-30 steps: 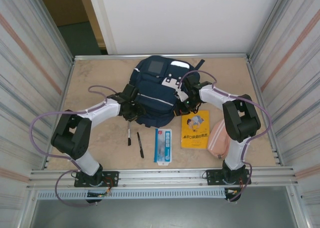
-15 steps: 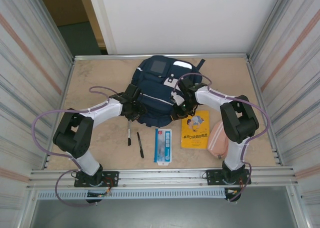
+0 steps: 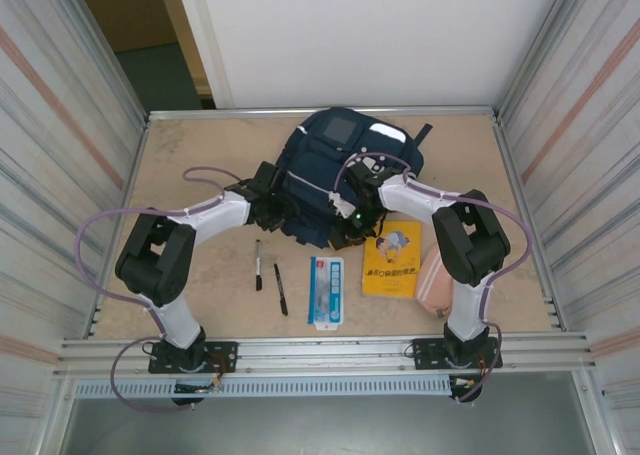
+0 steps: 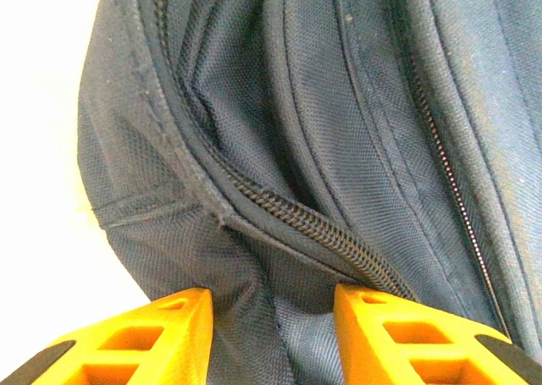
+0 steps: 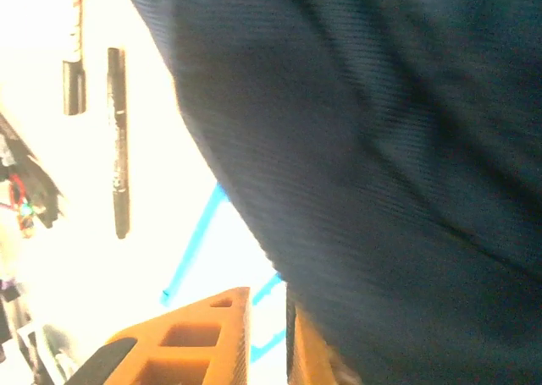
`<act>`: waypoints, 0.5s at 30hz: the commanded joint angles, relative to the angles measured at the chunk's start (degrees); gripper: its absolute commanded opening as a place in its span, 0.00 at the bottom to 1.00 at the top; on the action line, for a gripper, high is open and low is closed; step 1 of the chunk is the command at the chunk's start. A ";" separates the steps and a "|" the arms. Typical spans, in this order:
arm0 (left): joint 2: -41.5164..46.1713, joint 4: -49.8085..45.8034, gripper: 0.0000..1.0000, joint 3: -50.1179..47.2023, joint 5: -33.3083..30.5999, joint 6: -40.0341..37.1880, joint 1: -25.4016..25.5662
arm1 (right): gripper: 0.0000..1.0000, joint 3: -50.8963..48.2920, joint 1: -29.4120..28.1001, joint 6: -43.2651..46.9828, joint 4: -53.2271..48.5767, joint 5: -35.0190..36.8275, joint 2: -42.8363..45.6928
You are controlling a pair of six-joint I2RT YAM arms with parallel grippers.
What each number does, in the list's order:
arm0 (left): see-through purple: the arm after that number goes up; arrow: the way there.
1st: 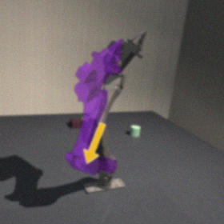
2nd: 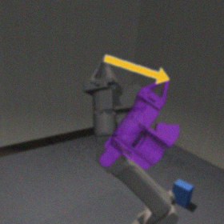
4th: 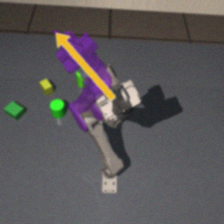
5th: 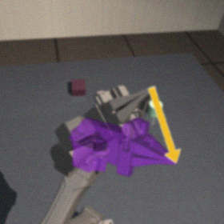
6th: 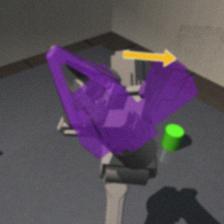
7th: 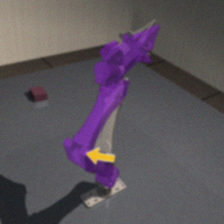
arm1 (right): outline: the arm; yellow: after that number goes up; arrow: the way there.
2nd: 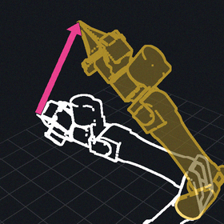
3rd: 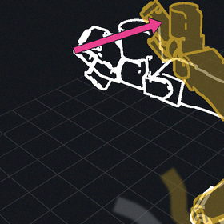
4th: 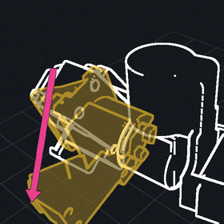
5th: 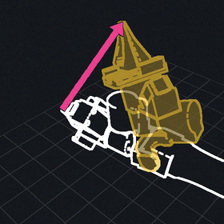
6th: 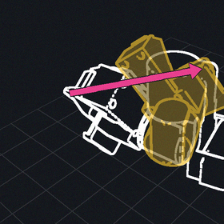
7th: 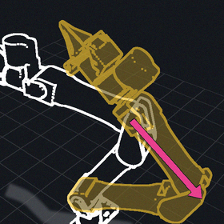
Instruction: Pack the student bag
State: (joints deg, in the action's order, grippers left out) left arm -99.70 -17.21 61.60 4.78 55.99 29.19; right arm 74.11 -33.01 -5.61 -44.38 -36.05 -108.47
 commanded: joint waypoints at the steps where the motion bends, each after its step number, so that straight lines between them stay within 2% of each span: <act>1: 0.09 1.18 0.43 0.18 1.11 -0.45 0.32 | 0.22 0.89 -0.17 -1.37 0.53 -3.55 0.37; 10: 9.61 -2.30 0.47 -1.75 3.64 -16.77 -1.07 | 0.39 -4.88 5.36 -6.96 2.75 -2.24 11.96; 15: 14.46 -1.72 0.47 -3.74 5.15 -24.85 2.25 | 0.44 -8.47 10.83 -9.76 2.09 2.34 19.98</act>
State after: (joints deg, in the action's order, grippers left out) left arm -88.64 -18.15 59.42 8.10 39.46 29.06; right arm 67.31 -24.45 -12.03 -41.67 -36.42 -92.97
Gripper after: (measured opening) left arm 0.472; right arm 0.435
